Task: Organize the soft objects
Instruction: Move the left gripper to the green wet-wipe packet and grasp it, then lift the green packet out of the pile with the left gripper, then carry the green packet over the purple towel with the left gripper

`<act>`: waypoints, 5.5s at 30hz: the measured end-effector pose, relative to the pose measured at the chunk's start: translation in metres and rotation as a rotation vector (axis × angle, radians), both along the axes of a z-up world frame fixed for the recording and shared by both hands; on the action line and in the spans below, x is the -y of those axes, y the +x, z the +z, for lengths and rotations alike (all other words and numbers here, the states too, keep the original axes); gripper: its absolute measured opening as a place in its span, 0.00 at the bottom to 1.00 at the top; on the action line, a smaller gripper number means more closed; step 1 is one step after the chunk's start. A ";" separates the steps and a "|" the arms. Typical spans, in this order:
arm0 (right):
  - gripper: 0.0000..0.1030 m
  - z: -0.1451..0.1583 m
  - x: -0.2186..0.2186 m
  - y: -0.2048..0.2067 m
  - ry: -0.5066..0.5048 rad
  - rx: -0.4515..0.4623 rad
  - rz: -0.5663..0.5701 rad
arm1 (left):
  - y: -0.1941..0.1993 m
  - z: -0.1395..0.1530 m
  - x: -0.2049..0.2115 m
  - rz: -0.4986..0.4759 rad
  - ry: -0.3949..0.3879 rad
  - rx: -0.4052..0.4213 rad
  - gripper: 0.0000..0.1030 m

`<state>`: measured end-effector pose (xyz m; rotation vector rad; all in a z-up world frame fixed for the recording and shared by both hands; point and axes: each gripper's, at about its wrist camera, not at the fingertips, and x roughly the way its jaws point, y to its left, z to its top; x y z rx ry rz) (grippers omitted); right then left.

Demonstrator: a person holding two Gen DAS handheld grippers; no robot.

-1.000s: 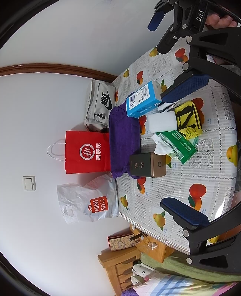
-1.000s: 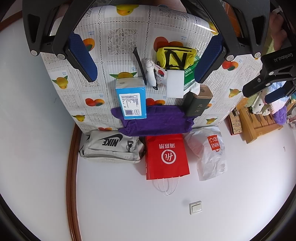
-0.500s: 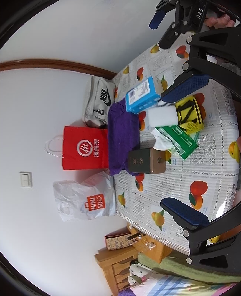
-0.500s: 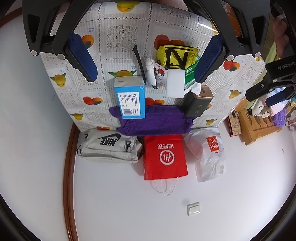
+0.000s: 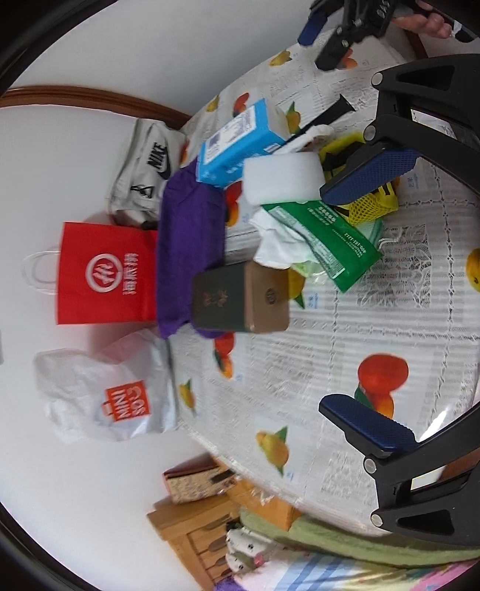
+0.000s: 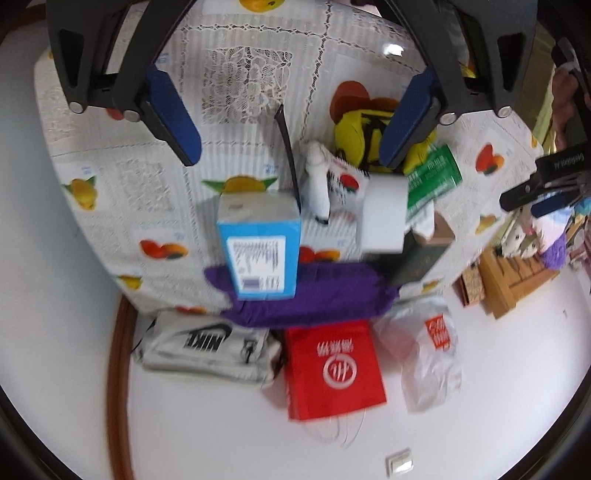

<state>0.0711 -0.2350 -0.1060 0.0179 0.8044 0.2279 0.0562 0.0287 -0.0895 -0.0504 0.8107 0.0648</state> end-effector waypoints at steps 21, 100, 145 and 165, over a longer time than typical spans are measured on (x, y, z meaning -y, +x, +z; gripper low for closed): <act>0.20 -0.081 -0.008 0.068 -0.032 -0.199 0.085 | 0.035 -0.051 -0.020 -0.008 -0.087 -0.094 1.00; 0.17 -0.088 -0.008 0.057 0.022 -0.168 0.141 | 0.054 -0.072 0.055 -0.371 0.135 -0.092 0.43; 0.02 -0.059 0.012 0.043 0.018 -0.113 0.095 | 0.042 -0.050 -0.022 -0.133 -0.092 -0.069 0.33; 0.03 -0.089 -0.007 0.062 -0.003 -0.142 0.139 | 0.039 -0.051 -0.024 -0.108 -0.097 -0.083 0.33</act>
